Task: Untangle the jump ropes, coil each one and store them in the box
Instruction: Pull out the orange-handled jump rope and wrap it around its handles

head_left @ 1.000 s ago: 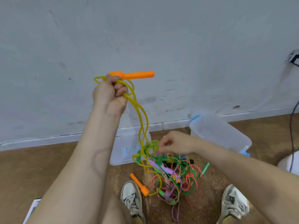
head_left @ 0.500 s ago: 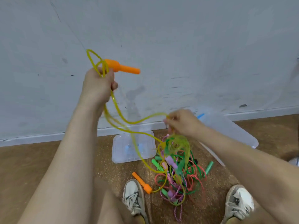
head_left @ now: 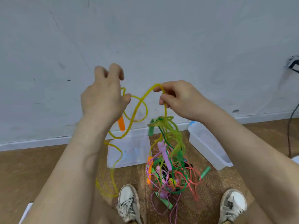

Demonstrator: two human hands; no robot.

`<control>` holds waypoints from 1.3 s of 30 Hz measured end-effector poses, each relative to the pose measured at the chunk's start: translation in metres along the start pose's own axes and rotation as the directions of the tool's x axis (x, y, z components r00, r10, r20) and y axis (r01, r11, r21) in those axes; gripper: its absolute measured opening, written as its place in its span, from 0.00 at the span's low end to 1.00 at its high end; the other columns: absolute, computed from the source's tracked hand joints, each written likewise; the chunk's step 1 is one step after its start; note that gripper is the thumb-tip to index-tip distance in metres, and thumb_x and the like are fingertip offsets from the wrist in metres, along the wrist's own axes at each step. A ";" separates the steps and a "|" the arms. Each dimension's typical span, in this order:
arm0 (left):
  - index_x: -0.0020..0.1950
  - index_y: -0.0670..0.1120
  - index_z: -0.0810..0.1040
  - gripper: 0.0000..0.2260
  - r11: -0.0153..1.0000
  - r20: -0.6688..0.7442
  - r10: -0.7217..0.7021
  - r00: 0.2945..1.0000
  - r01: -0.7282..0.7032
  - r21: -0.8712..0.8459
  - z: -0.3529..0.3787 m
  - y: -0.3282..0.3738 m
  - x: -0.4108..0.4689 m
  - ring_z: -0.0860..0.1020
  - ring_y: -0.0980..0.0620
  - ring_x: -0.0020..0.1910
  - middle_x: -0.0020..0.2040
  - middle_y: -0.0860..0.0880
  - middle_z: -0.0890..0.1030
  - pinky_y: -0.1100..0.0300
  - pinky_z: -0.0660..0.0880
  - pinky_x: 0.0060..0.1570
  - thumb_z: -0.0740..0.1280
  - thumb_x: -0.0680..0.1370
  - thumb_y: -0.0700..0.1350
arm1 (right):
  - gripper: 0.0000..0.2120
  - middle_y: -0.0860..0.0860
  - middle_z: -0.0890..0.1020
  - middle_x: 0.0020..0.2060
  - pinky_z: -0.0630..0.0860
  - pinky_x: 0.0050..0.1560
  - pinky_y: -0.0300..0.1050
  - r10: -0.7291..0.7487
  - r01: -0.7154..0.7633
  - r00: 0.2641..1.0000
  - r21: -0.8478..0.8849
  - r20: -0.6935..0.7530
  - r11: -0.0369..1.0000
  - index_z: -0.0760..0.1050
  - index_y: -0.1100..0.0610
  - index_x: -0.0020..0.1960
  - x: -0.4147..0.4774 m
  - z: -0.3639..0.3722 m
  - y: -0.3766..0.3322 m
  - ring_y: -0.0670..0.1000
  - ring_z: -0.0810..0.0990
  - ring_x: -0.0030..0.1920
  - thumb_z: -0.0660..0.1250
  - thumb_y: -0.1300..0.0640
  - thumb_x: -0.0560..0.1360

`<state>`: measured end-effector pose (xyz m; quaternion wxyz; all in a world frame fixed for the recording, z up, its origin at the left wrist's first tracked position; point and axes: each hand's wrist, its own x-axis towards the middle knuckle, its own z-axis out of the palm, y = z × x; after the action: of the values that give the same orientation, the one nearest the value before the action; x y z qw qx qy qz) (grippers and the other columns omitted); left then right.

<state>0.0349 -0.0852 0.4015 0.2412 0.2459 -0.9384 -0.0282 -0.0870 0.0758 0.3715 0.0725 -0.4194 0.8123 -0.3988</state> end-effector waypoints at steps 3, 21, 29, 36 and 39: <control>0.50 0.54 0.78 0.14 0.789 0.097 0.155 0.983 -0.064 -0.611 0.003 0.015 -0.001 0.78 0.56 0.42 0.48 0.54 0.80 0.56 0.73 0.45 0.63 0.76 0.62 | 0.04 0.55 0.82 0.31 0.77 0.31 0.40 0.083 -0.063 0.996 0.340 -0.045 0.938 0.81 0.63 0.46 -0.003 -0.003 -0.002 0.48 0.77 0.26 0.68 0.68 0.74; 0.37 0.46 0.74 0.23 0.850 -0.422 -0.335 0.842 0.076 -0.521 0.001 -0.032 0.029 0.78 0.40 0.39 0.33 0.45 0.79 0.48 0.73 0.40 0.50 0.80 0.60 | 0.13 0.45 0.71 0.22 0.65 0.32 0.40 0.249 -0.202 0.888 -0.158 0.386 0.967 0.77 0.53 0.34 -0.029 0.042 0.066 0.41 0.66 0.25 0.69 0.51 0.76; 0.74 0.59 0.57 0.29 0.990 0.486 0.041 0.873 0.030 -0.137 0.045 -0.012 0.008 0.74 0.43 0.61 0.63 0.43 0.73 0.47 0.71 0.61 0.61 0.76 0.64 | 0.12 0.51 0.78 0.27 0.73 0.26 0.34 0.316 -0.085 0.946 0.887 -0.071 0.454 0.75 0.59 0.42 -0.017 -0.012 0.003 0.47 0.77 0.26 0.61 0.54 0.81; 0.62 0.57 0.78 0.20 0.756 0.659 0.504 0.558 0.084 -0.649 0.017 0.038 -0.019 0.71 0.75 0.49 0.56 0.62 0.75 0.78 0.66 0.48 0.54 0.77 0.61 | 0.11 0.55 0.77 0.32 0.79 0.34 0.37 0.311 0.050 0.940 0.961 -0.138 0.274 0.76 0.61 0.44 -0.010 -0.020 -0.006 0.49 0.79 0.30 0.62 0.55 0.80; 0.57 0.48 0.81 0.18 0.675 0.640 0.474 0.604 0.217 -0.705 0.025 0.049 -0.021 0.73 0.70 0.34 0.44 0.63 0.79 0.78 0.66 0.34 0.56 0.81 0.54 | 0.11 0.55 0.76 0.33 0.79 0.36 0.38 0.399 0.002 0.910 0.963 -0.114 0.270 0.76 0.61 0.44 -0.011 -0.014 0.004 0.49 0.80 0.31 0.62 0.55 0.81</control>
<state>0.0177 -0.0339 0.3786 -0.1173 0.0151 -0.8683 -0.4818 -0.0892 0.0931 0.3752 0.2169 -0.1124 0.4628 -0.8521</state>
